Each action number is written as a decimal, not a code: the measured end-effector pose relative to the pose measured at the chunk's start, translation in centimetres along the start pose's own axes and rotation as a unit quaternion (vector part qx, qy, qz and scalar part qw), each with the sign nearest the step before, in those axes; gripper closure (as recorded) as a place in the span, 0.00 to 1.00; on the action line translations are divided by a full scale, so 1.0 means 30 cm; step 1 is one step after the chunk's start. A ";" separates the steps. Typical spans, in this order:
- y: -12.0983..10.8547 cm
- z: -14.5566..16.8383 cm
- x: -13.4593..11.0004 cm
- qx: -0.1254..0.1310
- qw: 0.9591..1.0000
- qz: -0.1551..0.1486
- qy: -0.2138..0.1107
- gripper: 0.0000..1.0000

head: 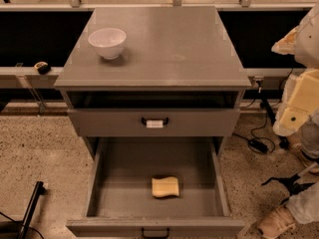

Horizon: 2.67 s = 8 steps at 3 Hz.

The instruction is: Pick sponge from middle drawer and place on counter

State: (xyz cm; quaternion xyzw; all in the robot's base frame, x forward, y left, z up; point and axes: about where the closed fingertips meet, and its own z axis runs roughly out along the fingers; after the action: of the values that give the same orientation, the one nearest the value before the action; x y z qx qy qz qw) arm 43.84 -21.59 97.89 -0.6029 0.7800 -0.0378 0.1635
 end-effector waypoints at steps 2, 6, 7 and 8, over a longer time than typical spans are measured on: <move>-0.003 0.009 -0.002 -0.003 1.000 0.000 -0.011 0.00; 0.241 0.666 -0.094 -0.084 0.964 0.038 -0.250 0.00; 0.294 0.896 -0.114 -0.077 0.943 0.048 -0.319 0.00; 0.220 0.970 -0.120 -0.037 0.920 0.037 -0.388 0.00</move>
Offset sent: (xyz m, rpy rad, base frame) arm 0.0041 -0.0001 -0.0104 0.0503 0.0211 0.0184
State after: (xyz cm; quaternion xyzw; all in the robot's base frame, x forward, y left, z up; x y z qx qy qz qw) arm 47.24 -12.34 69.50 -0.5470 0.6777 0.2340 0.4321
